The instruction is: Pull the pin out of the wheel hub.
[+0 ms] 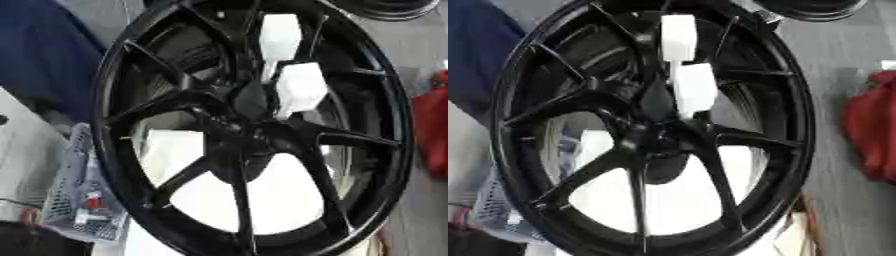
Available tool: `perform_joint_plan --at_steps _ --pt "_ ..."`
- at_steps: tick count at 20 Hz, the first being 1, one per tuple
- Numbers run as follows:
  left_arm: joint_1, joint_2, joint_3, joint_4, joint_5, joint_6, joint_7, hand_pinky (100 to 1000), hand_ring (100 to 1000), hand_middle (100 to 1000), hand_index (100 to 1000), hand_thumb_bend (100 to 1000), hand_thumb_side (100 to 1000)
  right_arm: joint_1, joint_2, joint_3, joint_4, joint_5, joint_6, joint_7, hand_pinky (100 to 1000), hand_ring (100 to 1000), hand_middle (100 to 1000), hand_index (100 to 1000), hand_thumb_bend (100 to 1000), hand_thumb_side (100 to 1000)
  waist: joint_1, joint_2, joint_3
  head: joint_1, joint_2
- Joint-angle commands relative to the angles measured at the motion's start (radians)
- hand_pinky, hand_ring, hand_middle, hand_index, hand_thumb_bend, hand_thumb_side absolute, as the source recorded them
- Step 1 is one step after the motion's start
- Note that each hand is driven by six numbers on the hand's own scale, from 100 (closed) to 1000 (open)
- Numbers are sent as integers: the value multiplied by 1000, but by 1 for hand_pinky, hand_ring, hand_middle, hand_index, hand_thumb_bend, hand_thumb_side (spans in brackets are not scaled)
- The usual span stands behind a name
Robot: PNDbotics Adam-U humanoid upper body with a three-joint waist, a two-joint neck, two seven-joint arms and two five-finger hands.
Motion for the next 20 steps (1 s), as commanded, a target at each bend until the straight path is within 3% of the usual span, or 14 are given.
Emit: perform_joint_plan --at_steps 1,10,13,17,20 --pt "-1 11 13 -20 -2 0 2 919 541 638 789 160 967 -9 -41 -19 2 -8 -3 -7 824 758 756 820 100 480 6 -30 -2 1 -6" --pt "0 8 14 -20 1 1 4 920 543 638 790 164 965 -4 -41 -18 5 -6 -3 -10 824 756 755 820 100 479 4 -35 -2 1 -9" --pt "-2 8 13 -20 2 2 3 920 544 638 790 164 966 2 -45 -6 -5 4 10 10 823 757 756 823 100 419 2 -35 -1 1 -11" --pt "-4 8 12 -20 2 3 1 920 543 638 790 164 965 12 -59 33 -68 72 69 132 819 767 761 827 100 253 -1 -35 4 -2 -14" --pt "-4 8 12 -20 2 4 0 920 543 638 790 166 965 10 -67 63 -117 139 117 267 817 774 766 832 100 200 -4 -36 9 -7 -12"
